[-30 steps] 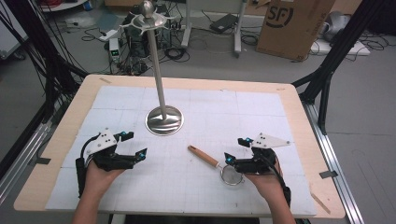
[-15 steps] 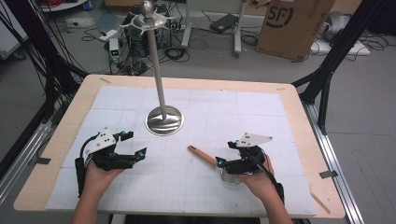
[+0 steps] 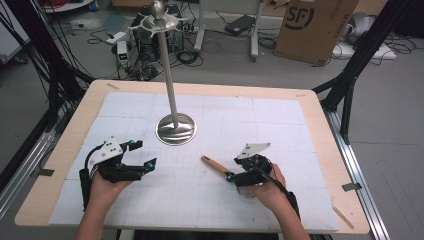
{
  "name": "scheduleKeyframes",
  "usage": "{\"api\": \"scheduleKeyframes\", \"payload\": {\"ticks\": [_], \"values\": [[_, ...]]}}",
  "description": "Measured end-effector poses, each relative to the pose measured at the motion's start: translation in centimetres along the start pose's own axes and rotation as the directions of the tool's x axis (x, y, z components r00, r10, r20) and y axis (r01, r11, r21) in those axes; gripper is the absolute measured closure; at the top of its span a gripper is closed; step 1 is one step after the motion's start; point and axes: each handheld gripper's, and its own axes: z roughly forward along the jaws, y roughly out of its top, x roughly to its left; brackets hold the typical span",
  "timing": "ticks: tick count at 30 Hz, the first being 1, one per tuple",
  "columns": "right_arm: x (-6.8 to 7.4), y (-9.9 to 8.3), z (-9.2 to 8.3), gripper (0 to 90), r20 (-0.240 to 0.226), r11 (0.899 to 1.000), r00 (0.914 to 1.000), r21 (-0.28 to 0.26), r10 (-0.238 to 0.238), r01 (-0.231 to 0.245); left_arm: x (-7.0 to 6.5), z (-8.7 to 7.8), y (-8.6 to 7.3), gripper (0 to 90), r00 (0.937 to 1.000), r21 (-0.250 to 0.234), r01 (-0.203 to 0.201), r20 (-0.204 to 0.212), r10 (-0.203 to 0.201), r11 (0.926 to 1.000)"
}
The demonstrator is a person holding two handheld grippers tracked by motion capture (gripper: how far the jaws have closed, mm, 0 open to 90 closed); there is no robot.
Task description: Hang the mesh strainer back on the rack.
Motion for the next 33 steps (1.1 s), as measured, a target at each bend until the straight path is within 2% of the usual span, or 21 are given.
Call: {"api": "scheduleKeyframes", "payload": {"ticks": [3,6,11,13,15,21,29,33], "values": [[0.0,-0.1,0.4,45.8,0.009,0.999,0.9999,0.050,-0.013,0.012,0.0,0.0,0.0,18.4,1.0000,0.004,-0.001,0.000,0.001,1.0000],[0.1,-0.2,0.7,48.6,0.004,0.997,0.9998,0.073,-0.018,0.018,-0.1,0.1,0.0,18.4,1.0000,0.005,-0.002,0.001,0.002,1.0000],[0.4,-0.2,1.3,56.8,-0.030,0.992,0.9993,0.127,-0.022,0.025,-0.1,0.2,0.0,18.5,1.0000,0.007,0.000,0.002,0.000,1.0000],[0.5,-0.2,1.6,62.8,-0.044,0.989,0.9986,0.146,-0.028,0.034,-0.1,0.1,0.0,18.5,1.0000,0.007,-0.003,0.000,0.003,1.0000],[0.5,-0.2,1.6,66.0,-0.046,0.987,0.9984,0.154,-0.033,0.040,-0.1,0.1,0.0,18.5,1.0000,0.006,-0.003,0.000,0.003,1.0000],[0.4,-0.3,1.3,67.2,-0.039,0.986,0.9987,0.160,-0.032,0.038,0.0,0.1,-0.1,18.5,1.0000,0.009,-0.002,-0.002,0.002,1.0000],[0.1,-1.2,0.2,67.5,-0.053,0.985,0.9984,0.171,-0.017,0.026,-0.1,0.2,-0.1,18.5,1.0000,0.010,-0.001,0.001,0.001,0.9999],[-0.2,-1.4,0.0,65.0,-0.079,0.983,0.9969,0.185,0.007,0.008,-0.2,0.3,-0.1,18.6,1.0000,0.013,-0.004,0.003,0.004,0.9999]]}}
